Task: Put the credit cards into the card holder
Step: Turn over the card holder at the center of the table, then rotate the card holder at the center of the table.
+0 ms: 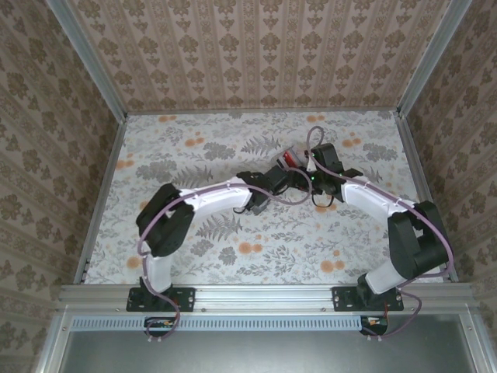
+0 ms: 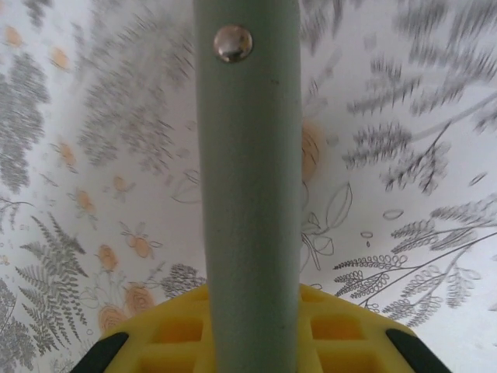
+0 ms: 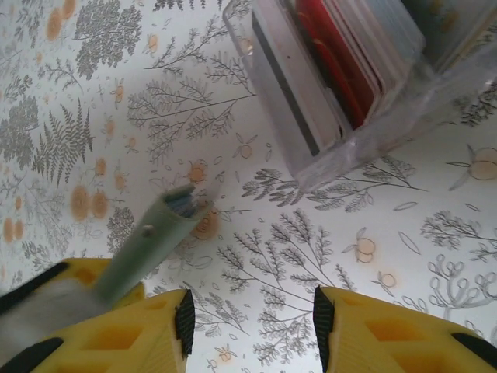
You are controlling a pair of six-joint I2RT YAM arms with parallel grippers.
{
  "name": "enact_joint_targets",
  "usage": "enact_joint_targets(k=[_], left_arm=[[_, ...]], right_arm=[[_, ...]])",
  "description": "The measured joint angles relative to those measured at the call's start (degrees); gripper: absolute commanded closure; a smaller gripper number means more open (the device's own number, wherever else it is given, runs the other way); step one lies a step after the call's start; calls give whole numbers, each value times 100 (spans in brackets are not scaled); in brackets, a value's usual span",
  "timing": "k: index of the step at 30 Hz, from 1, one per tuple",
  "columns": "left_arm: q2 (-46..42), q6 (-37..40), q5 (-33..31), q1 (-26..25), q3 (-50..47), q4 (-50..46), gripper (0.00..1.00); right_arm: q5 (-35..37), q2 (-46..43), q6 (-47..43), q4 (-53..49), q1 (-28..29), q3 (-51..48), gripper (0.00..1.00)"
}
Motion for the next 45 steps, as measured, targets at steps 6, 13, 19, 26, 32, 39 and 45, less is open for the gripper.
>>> enact_joint_targets(k=[6,13,19,26,32,39,45], left_arm=[[-168,293,-144,-256,-581,352,27],[-1696,39,761,-205,-1609,817,29],[-3064,-1045,2175,918,-2577,1646,45],[-3689,-2841,3928,1939,-4061,2647,66],[-3554,-4028,5010,2044,-4470,3071,70],[-2603,-4758,5571,2092,-4422,3753,80],[-1980,-4815,5775,2422,-4124,3751,80]], right_arm=[[13,-203,0,20,9,-63,53],[-33,-192,-24,17,9,-85,54],[-205,149,-181,-142,155,17,57],[-245,813,-264,-179,647,127,66],[-114,1440,-306,-79,678,210,71],[44,1711,-304,17,756,442,80],[101,1753,-306,37,1078,490,81]])
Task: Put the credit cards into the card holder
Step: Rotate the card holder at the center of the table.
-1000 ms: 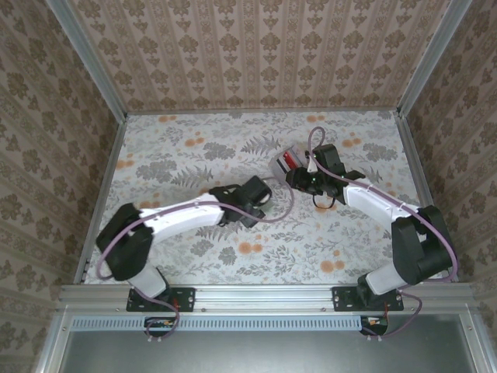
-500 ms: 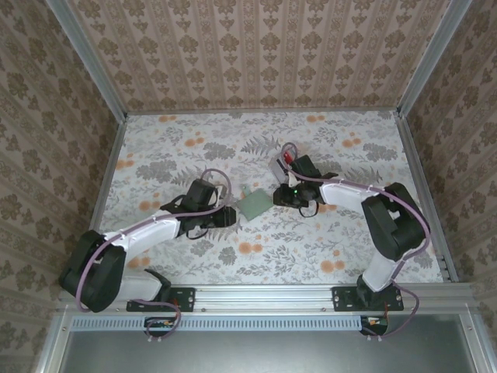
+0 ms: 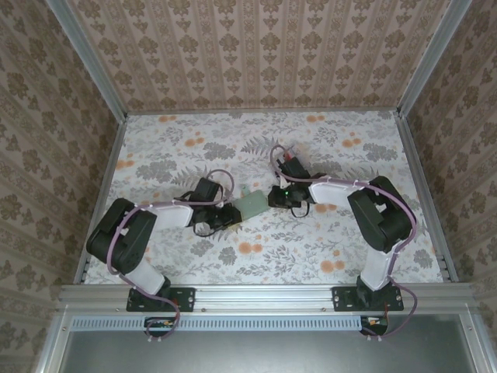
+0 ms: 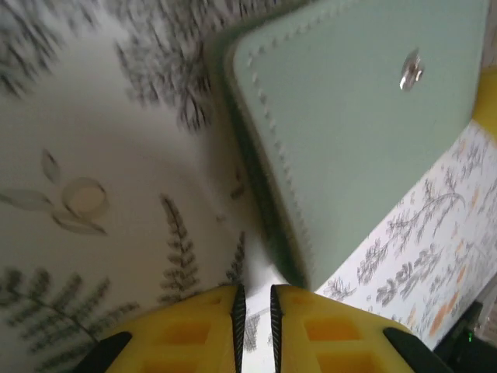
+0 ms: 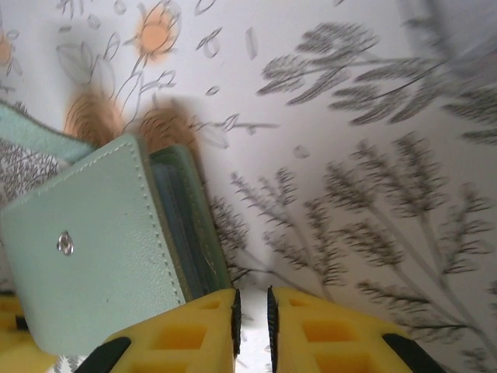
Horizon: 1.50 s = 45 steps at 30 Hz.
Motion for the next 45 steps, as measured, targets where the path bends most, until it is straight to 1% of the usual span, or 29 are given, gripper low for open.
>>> enact_joint_targets(k=[3,7,13,19,23,25,27,29,32,34,36,40,45], left_arm=[[85,175,-138,295,264,-219,79],[284,542,-269,662,861,-485,79],[595,874,-286,1132,1272,-535,78],[1165,879,-149,1163,1493,-385,78],[1287,881,-13,1180,1725,-295,77],[1290,905,13,1174,1814,-302,76],[1285,970,9,1174,1886,-326,76],[1213,1062,-28,1174,1910,-422,76],[957,1189,-103,1163,1910,-629,75],[767,1272,-142,1145,1910,-739,74],[601,1355,-175,1082,1910,-855,73],[481,1480,-229,839,1908,-1099,72],[481,1502,-254,579,1829,-1322,70]], right_arm=[[4,9,13,20,114,-35,81],[42,9,140,157,308,-118,81],[-15,197,396,398,807,-9,81],[-310,466,542,450,938,339,80],[-398,391,428,227,981,461,79],[-409,214,361,35,905,461,79],[-407,-83,249,-160,706,461,79],[-361,-420,111,-326,413,463,77],[-278,-673,-74,-564,-13,538,75],[-212,-640,-179,-702,-225,656,74],[-197,-522,-258,-837,-317,789,73],[-280,-164,-361,-925,-304,1005,69],[-442,214,-387,-994,-284,1270,69]])
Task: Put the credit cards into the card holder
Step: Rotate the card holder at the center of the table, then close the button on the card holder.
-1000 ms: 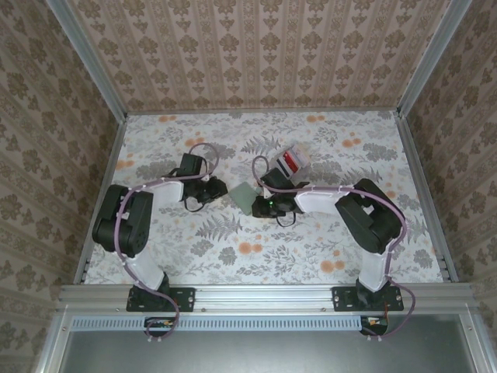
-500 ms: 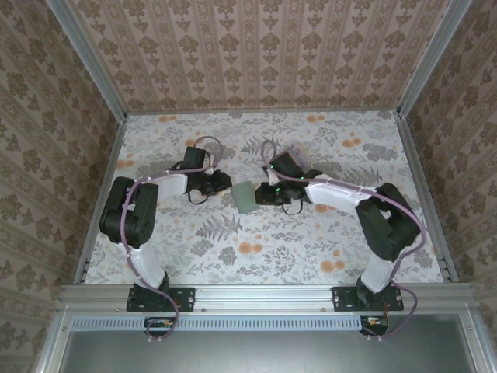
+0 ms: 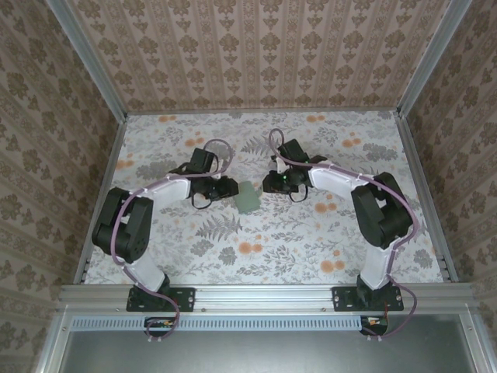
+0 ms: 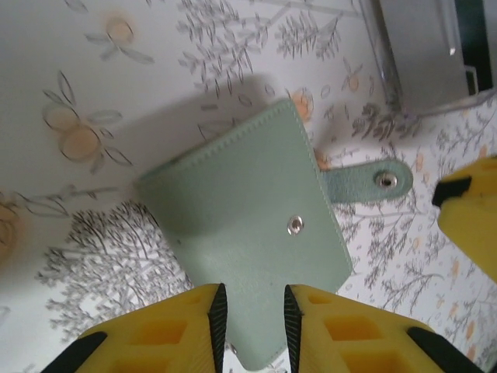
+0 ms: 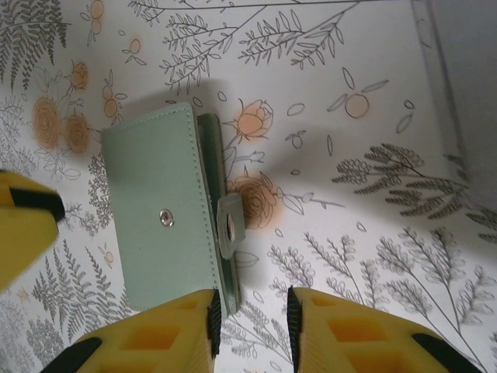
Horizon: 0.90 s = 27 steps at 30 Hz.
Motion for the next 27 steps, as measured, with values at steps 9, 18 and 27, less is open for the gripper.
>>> enact_joint_targets(k=[9,18,27], left_arm=[[35,-2,-83,-223,-46,-42,69],[35,0,-170,-221,-74,-129,69],[35,0,-227,-221,-157,-142,69]], right_arm=[[-118,306,-83,-42,0,361,69],[-210,568,-105,-83,4,566,73],[-214,581,-129,-83,4,708,80]])
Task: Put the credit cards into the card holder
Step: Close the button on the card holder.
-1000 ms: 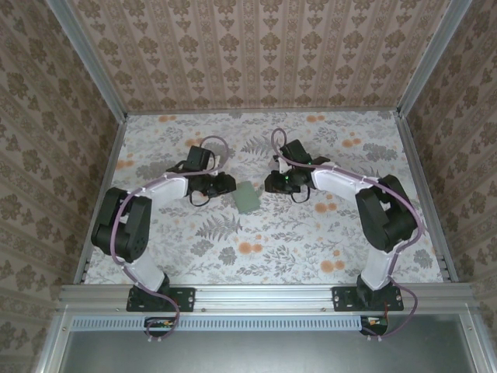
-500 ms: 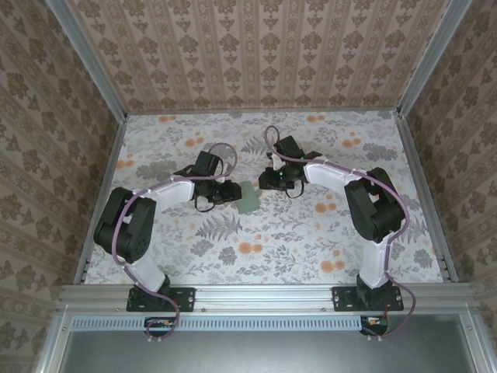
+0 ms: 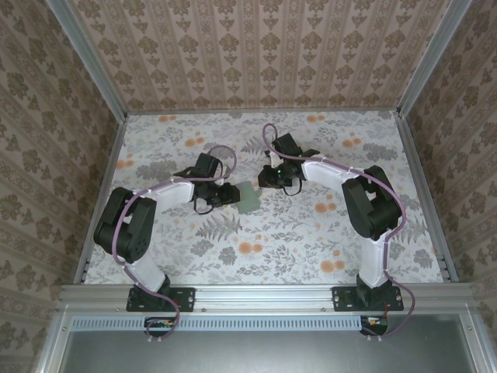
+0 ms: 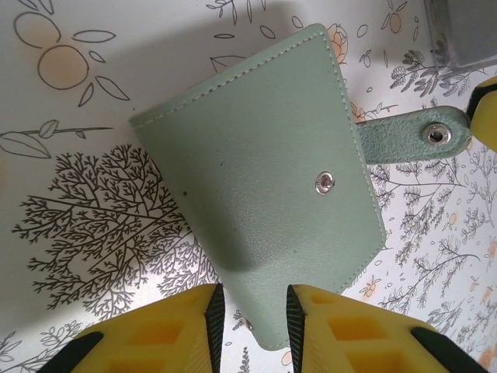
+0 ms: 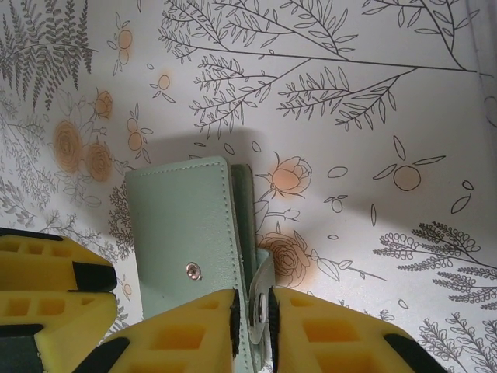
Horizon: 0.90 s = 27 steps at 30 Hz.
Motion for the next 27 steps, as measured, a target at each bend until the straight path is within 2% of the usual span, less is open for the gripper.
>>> enact_joint_targets(k=[9,16,27], left_arm=[[0,0,-50,15,-61,-7,69],[0,0,-50,17,-68,-2,69],[0,0,-83,85,-212,2,71]], right_arm=[[-24,37,0,-101,9,0,80],[-46,96,0,-120,44,0,90],[-146,94,-44,-125,74,0,94]])
